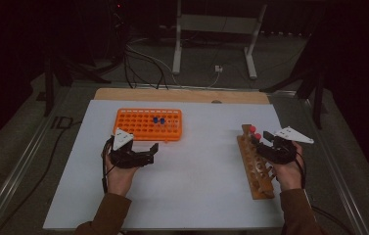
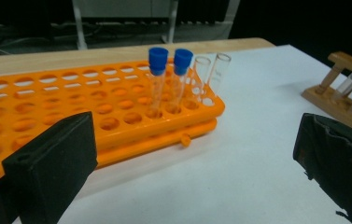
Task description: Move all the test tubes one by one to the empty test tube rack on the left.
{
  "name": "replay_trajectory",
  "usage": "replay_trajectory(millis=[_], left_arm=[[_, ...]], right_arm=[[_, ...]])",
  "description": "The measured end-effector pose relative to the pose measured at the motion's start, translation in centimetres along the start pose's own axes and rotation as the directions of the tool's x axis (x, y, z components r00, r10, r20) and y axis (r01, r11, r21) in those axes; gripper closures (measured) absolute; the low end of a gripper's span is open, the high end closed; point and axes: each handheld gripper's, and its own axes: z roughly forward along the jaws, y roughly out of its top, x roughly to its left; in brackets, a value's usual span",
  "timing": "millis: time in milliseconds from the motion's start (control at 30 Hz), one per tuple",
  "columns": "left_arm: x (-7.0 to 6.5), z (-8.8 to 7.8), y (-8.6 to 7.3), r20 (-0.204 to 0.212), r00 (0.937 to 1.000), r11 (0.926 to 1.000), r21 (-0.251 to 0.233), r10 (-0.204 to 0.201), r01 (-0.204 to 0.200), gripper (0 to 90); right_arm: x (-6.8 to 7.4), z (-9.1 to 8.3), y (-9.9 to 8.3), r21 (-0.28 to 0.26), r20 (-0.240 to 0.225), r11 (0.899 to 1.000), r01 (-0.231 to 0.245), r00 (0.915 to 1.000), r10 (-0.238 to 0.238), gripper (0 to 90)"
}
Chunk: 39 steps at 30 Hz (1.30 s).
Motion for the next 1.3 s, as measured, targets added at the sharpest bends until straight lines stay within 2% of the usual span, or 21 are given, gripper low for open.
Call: replay_trajectory(millis=[133, 267, 367, 500, 633, 967, 1167, 1300], left_arm=[[-0.1, -0.3, 0.1, 0.003, 1.0000, 1.0000, -0.007, 0.001, -0.001, 0.5], [-0.2, -0.3, 0.2, 0.010, 0.9999, 0.9999, -0.011, -0.002, 0.003, 0.5], [-0.2, -0.5, 0.3, 0.003, 1.0000, 0.9999, -0.014, 0.005, -0.005, 0.5], [-0.1, -0.7, 0.3, 0.001, 1.0000, 0.9998, -0.018, 0.004, -0.004, 0.5], [-0.2, -0.8, 0.5, 0.004, 1.0000, 0.9996, -0.026, 0.009, -0.009, 0.5], [-0.9, -1.1, 1.1, 0.014, 0.9993, 0.9985, -0.044, 0.034, -0.033, 0.5], [-2.0, -1.3, 2.1, 0.030, 0.9973, 0.9949, -0.078, 0.067, -0.064, 0.6], [-3.2, -0.7, 2.3, 0.059, 0.9936, 0.9932, -0.071, 0.096, -0.092, 0.6]], right_arm=[[-0.3, 0.8, 0.1, 0.027, -0.018, 1.000, -0.010, 0.9998, 0.010, 61.8], [0.1, 1.3, 0.3, 0.057, -0.028, 0.998, 0.021, 0.9994, -0.019, 69.4], [0.4, 1.3, 0.4, 0.058, -0.014, 0.998, 0.039, 0.9992, -0.038, 70.1], [0.5, 1.0, 0.6, 0.044, -0.006, 0.999, 0.031, 0.9995, -0.030, 70.3], [0.5, 0.1, 1.1, 0.015, -0.004, 0.999, 0.032, 0.9995, -0.032, 70.3], [1.2, -2.3, 3.2, -0.025, 0.014, 0.996, 0.082, 0.9966, -0.082, 70.5], [1.4, -3.6, 4.5, -0.060, 0.004, 0.994, 0.094, 0.9955, -0.094, 70.4], [1.9, -3.8, 5.0, -0.073, -0.032, 0.993, 0.088, 0.9953, -0.091, 70.3]])
